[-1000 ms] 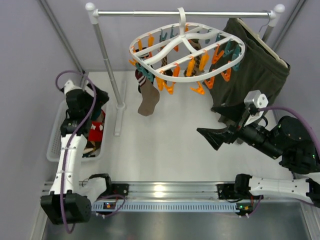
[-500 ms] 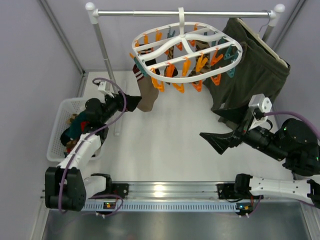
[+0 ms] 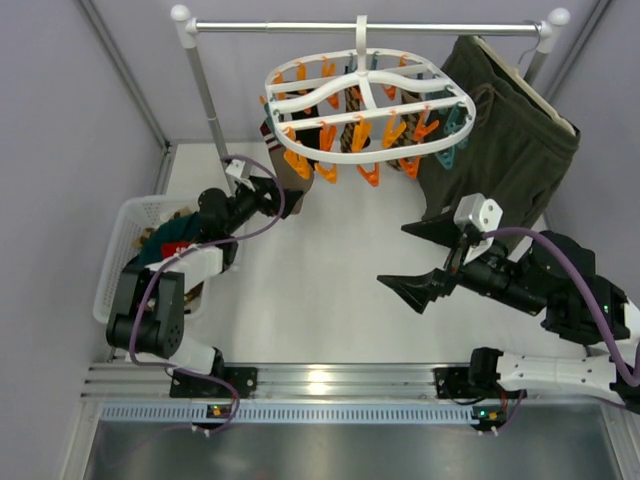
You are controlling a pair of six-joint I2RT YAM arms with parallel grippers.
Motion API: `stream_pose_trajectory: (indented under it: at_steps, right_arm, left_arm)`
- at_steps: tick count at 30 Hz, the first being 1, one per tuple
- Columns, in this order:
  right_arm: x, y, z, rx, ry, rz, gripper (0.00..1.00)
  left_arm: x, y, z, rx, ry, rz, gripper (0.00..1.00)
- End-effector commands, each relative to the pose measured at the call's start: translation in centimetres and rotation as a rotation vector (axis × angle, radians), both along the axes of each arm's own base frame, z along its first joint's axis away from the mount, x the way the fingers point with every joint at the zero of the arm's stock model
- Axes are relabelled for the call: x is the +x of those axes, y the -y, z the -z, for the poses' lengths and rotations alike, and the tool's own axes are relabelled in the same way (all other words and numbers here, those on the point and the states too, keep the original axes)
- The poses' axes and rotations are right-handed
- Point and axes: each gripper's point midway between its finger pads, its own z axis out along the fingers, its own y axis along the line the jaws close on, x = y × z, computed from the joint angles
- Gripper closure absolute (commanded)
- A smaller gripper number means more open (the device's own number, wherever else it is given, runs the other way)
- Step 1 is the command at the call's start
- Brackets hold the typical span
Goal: Remove the socks clipped to the hanger
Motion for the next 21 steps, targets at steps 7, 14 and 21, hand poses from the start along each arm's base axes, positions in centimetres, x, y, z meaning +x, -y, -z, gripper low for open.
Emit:
stream_pose_trajectory:
  at_steps: [7,14,21]
  right_arm:
    - [-0.1,-0.8,-0.5,0.014,0.066,-0.037,0.01]
    - [-0.1,0.0,-0.5,0.033,0.061,-0.017,0.01]
    - [-0.2,1.1,-1.0,0.08,0.052,0.002,0.0]
  left_arm:
    - [3.4,1.0,-4.6,-0.036,0.179,-0.012,0.73]
    - [0.9,1.3,-6.9,-0.052,0.242,-0.092,1.0]
    - [-3.3,-0.4,-8.9,-0.091,0.304,-0.275,1.0]
